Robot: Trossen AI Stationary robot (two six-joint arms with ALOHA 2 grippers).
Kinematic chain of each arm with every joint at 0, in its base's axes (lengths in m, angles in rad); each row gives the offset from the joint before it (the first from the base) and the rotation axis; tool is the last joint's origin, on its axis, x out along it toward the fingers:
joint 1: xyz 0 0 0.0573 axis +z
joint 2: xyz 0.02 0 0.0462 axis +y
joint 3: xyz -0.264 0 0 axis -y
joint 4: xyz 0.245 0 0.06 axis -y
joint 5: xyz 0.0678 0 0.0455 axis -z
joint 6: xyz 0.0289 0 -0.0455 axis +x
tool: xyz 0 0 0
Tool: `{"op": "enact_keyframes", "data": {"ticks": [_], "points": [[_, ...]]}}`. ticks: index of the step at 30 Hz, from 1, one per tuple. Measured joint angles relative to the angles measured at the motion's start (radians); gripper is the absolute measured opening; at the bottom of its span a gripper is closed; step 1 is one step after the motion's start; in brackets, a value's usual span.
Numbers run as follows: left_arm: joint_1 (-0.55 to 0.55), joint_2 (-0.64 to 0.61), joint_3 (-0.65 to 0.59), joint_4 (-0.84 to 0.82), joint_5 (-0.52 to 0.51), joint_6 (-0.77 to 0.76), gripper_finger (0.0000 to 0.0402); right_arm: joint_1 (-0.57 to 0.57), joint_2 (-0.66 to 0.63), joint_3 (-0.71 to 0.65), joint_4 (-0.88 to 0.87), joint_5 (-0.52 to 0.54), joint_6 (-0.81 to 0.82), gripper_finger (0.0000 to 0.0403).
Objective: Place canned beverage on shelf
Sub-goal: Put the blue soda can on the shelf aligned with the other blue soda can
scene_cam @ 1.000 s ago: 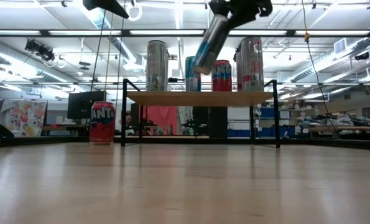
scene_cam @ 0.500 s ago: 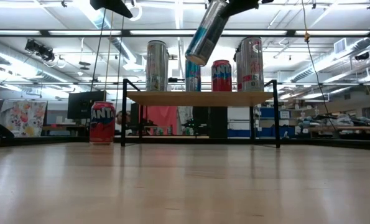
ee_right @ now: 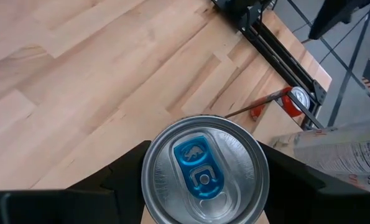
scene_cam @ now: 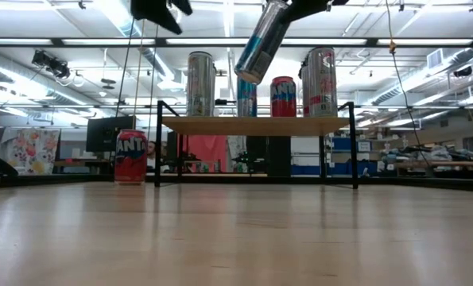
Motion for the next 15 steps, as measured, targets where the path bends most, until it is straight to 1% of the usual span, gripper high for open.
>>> {"op": "enact_keyframes", "data": {"ticks": [3,4,6,8,9,10,12,14,15], "points": [[0.001,0.021,0.004,0.066,-0.003,-0.006,0.0357,0.000,0.000,0.000,0.001,-0.006,-0.002,0.0252],[0.001,0.029,0.001,0.061,-0.002,0.007,0.0357,0.001,0.000,0.000,-0.002,-0.016,-0.002,0.0252],[-0.002,0.049,0.003,0.141,-0.002,0.053,0.0357,0.006,0.000,0.000,-0.006,-0.030,-0.002,0.0252],[-0.004,0.061,0.001,0.165,0.006,0.086,0.0357,0.015,0.000,0.000,-0.021,-0.045,-0.003,0.0252],[-0.004,0.068,0.001,0.208,0.015,0.099,0.0357,0.019,0.000,0.000,-0.029,-0.049,-0.004,0.0252],[-0.004,0.074,0.004,0.248,0.037,0.104,0.0357,0.023,0.000,0.000,-0.040,-0.054,-0.008,0.0252],[-0.004,0.080,0.002,0.253,0.078,0.109,0.0357,0.033,-0.001,-0.001,-0.063,-0.065,-0.025,0.0252],[-0.004,0.091,0.003,0.298,0.121,0.110,0.0357,0.044,-0.006,-0.001,-0.063,-0.090,-0.038,0.0252],[-0.004,0.092,0.003,0.284,0.139,0.110,0.0357,0.052,-0.011,-0.001,-0.063,-0.104,-0.040,0.0252]]}}
